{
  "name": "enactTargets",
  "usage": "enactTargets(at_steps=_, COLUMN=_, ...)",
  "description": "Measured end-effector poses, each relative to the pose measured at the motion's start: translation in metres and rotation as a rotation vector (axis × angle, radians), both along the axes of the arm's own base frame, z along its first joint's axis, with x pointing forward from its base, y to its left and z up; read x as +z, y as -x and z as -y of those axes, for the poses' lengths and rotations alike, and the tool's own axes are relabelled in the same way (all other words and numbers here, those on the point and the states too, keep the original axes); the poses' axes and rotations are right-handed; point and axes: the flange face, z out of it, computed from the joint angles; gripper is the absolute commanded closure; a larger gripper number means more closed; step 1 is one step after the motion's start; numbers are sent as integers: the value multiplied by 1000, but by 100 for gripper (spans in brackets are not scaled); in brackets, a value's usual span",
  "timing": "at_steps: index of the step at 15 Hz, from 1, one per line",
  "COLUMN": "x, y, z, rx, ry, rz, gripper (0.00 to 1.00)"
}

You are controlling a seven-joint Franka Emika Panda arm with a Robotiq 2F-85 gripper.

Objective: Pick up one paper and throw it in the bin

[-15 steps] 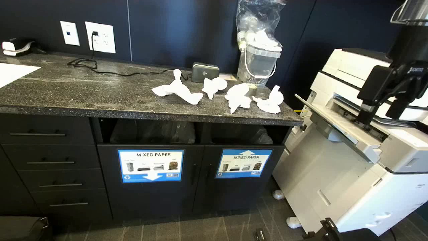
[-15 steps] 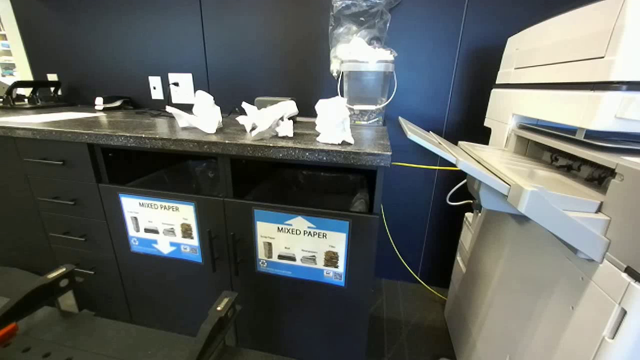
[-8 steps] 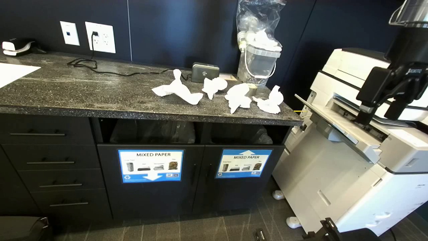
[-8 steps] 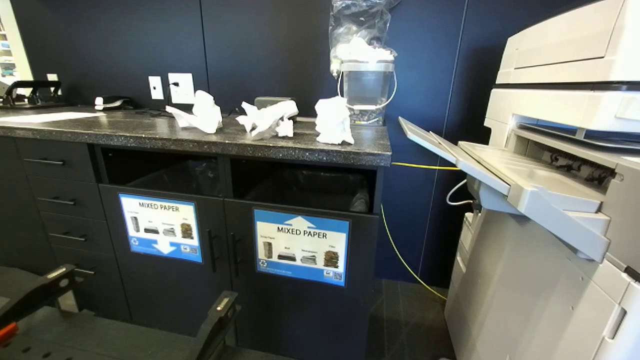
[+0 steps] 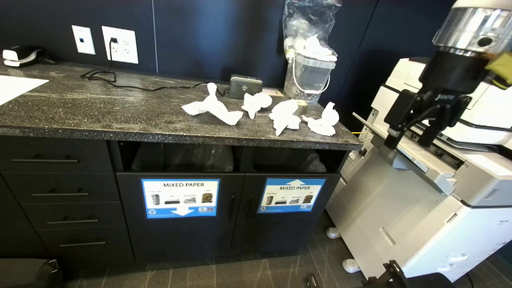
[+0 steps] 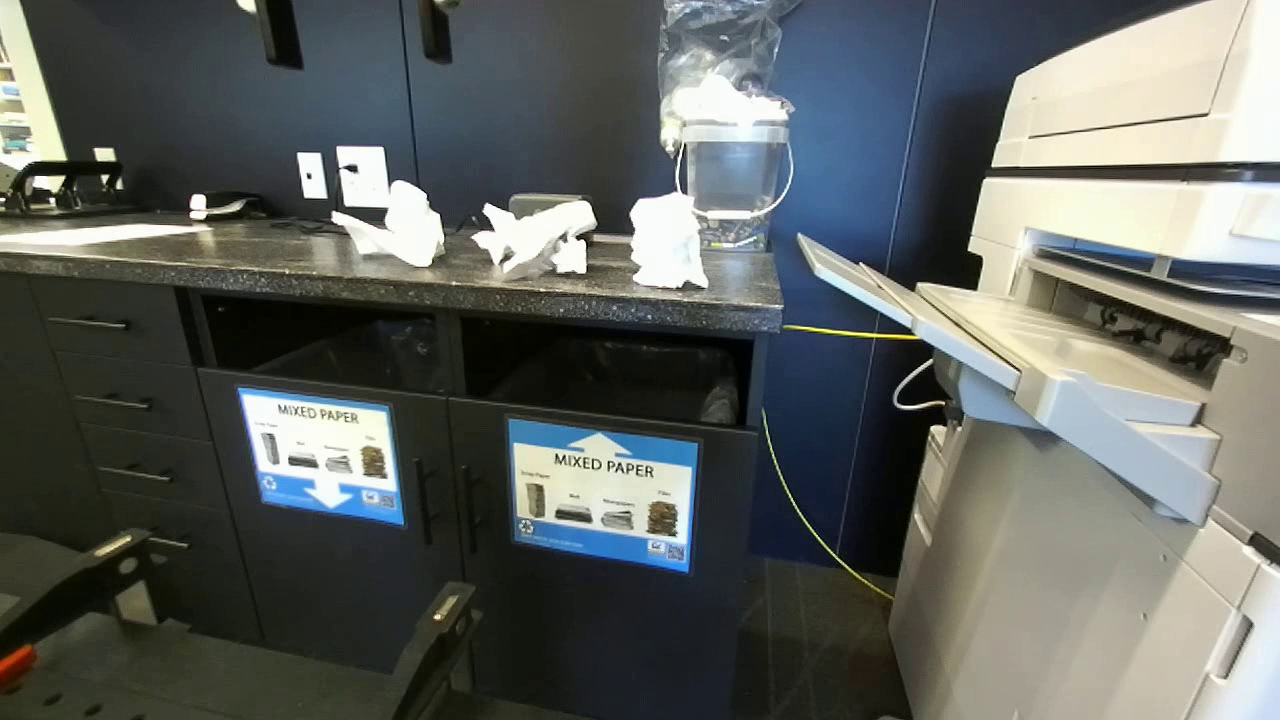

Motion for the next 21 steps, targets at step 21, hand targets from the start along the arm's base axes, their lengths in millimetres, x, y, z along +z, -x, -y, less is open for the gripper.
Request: enactTargets(at_steps=21, x=-71, y=-251, z=35, rx=-550, ry=-90, rz=247, gripper=0)
